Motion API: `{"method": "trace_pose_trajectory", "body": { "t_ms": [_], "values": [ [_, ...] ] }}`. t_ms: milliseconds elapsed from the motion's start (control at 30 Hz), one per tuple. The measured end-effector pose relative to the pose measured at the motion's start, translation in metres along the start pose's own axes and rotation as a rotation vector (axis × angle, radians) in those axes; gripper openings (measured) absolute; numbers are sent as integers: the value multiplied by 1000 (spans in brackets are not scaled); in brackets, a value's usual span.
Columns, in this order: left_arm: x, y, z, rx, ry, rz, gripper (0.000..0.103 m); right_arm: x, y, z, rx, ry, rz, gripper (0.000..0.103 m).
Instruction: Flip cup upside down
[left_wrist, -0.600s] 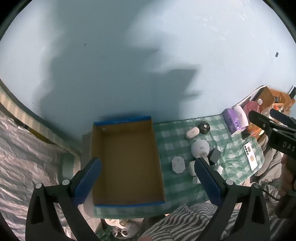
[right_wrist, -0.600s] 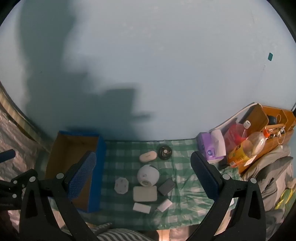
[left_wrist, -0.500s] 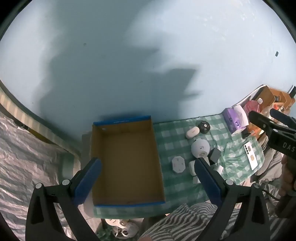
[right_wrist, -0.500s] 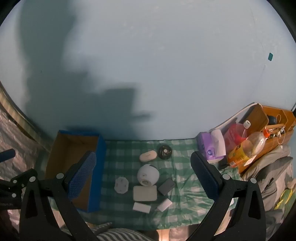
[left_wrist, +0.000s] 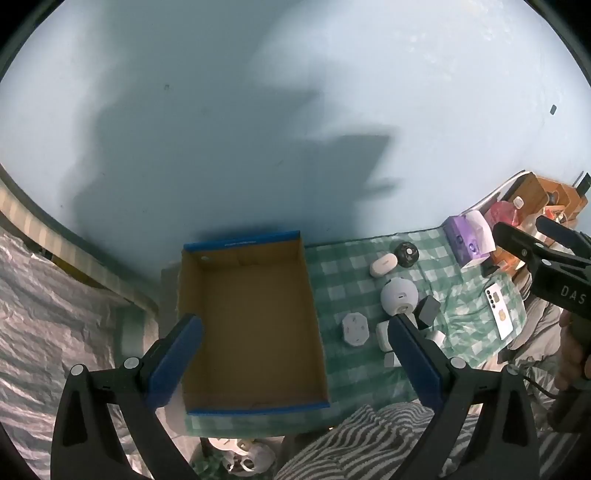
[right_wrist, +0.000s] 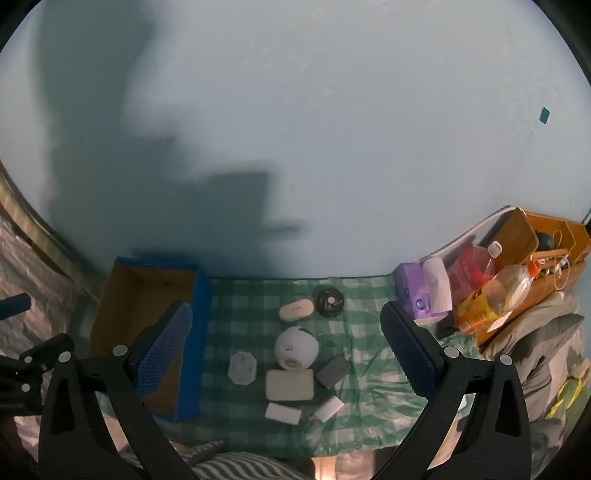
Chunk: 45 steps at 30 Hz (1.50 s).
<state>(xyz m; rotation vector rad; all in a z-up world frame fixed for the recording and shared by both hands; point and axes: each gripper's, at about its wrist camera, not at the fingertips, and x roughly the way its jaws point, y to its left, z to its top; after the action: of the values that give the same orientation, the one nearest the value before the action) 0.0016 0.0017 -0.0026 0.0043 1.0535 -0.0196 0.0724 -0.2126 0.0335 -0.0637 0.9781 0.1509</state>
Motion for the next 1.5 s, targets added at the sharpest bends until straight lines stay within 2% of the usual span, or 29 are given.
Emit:
{"method": "trace_pose_trajectory", "body": {
  "t_ms": [1500],
  "values": [
    [5,-10,7,-1,8,6,101,11,2,2,-29,23,16,101]
  ]
}}
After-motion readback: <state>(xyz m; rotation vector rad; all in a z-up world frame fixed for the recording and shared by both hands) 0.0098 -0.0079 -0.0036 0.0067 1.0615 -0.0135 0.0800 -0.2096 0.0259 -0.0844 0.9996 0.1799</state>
